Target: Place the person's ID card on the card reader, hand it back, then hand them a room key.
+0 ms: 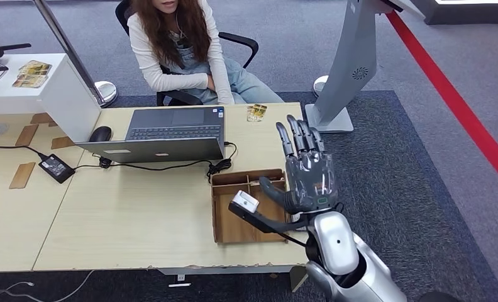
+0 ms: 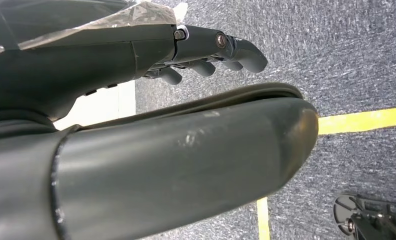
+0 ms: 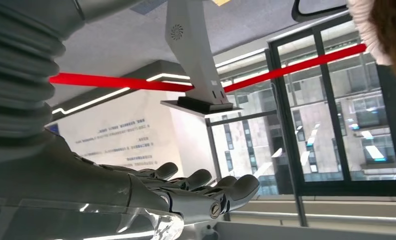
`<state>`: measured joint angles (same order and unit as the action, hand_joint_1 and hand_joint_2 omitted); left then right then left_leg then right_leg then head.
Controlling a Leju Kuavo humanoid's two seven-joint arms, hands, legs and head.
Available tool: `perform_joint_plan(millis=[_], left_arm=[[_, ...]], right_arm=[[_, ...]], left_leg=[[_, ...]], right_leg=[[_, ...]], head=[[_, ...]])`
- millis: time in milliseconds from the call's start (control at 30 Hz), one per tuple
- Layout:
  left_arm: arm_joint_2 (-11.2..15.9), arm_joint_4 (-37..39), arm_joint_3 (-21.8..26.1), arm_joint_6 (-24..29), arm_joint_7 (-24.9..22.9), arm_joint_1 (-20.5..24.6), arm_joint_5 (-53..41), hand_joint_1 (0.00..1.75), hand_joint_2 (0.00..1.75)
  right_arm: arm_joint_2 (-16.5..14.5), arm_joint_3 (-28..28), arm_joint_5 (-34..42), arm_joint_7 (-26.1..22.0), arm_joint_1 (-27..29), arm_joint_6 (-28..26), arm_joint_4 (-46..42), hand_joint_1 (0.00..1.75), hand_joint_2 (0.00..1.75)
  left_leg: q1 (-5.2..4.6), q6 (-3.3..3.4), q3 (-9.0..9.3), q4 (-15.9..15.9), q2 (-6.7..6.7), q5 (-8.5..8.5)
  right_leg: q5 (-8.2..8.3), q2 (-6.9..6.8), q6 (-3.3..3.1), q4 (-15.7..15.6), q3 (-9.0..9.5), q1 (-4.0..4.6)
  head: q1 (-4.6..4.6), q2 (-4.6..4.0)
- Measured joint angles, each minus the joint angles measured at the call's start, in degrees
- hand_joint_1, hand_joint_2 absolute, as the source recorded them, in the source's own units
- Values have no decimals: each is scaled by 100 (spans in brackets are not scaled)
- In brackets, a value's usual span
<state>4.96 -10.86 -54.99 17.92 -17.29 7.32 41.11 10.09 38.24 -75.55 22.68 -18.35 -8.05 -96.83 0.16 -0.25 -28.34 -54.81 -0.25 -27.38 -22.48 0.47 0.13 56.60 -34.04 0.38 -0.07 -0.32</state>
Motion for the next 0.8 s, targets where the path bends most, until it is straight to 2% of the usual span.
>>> perform_joint_plan(millis=[367,800], left_arm=[[2,0,-8,-56,-33,2,-34,0,0],[11,0,-49,-101,-13,6,-112,0,0]], right_arm=[[-87,559,215,-210,-137,271,407,0,175],[-414,967,704,-208,-653,146,1426,0,175]], left_leg=[[0,0,-2,0,0,0],[0,0,-1,0,0,1]], right_leg=[[0,0,0,0,-1,0],[0,-1,0,1,0,0]], head=[[0,1],[0,-1]])
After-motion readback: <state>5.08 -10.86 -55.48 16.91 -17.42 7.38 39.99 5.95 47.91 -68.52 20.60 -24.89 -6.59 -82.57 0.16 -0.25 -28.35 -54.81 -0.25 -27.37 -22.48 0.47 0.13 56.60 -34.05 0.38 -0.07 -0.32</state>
